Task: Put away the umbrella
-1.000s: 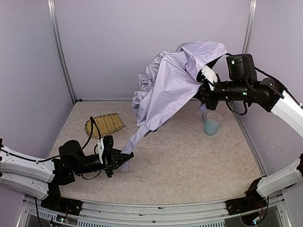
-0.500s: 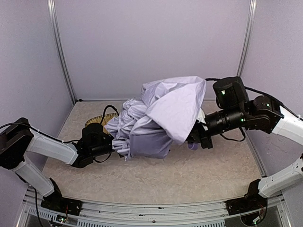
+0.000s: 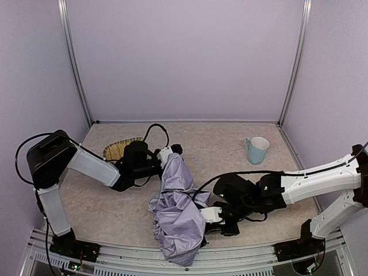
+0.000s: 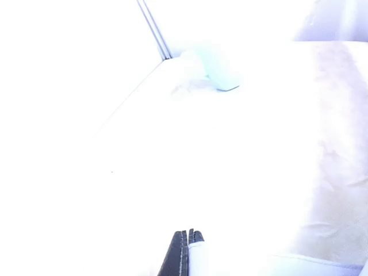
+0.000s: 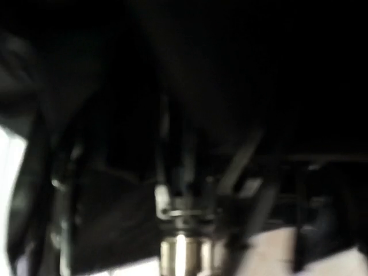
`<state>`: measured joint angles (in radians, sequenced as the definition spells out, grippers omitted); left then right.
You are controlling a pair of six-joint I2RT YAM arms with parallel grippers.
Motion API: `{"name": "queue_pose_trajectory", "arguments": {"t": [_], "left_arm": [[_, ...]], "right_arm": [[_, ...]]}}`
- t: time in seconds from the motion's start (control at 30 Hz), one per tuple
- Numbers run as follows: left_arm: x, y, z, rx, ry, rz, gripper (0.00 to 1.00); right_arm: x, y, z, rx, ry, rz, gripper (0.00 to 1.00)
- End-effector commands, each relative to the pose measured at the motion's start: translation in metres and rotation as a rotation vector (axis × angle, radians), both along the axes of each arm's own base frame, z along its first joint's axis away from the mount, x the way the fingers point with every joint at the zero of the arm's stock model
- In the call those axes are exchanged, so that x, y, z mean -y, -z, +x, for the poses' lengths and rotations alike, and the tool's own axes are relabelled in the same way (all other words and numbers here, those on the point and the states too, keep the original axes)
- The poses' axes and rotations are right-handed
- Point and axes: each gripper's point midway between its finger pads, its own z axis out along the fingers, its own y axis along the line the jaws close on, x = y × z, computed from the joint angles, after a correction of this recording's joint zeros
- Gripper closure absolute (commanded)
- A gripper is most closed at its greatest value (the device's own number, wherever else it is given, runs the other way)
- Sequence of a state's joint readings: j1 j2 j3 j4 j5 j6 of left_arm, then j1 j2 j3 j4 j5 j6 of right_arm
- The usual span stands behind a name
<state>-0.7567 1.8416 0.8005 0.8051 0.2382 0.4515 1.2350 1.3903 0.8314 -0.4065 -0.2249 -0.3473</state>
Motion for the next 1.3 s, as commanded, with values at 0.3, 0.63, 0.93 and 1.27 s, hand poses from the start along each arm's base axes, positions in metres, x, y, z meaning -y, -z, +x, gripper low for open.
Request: {"name": "queue_pose_trajectory", "arguments": {"t": [0.3, 0.63, 0.93, 1.27], "left_arm": [[-0.007, 0.000, 0.073, 0.092, -0.235, 0.023, 1.00], [-0.060, -0.027, 0.177, -0.008, -0.673, -0.073, 0.15], [-0.063, -0.140, 0.037, 0.027, -0.357, -0.280, 0.16], [-0.023, -0.062, -0.193, -0.135, 0.115, -0.047, 0.20]], "right_arm": [[-0.008, 0.065, 0.009, -0.317, 0.131, -0.051, 1.00], [0.002, 0.084, 0.035, -0.449, 0.255, -0.140, 1.00], [0.007, 0.094, 0.052, -0.570, 0.337, -0.187, 1.00], [0.006, 0.095, 0.063, -0.603, 0.362, -0.215, 1.00]]}}
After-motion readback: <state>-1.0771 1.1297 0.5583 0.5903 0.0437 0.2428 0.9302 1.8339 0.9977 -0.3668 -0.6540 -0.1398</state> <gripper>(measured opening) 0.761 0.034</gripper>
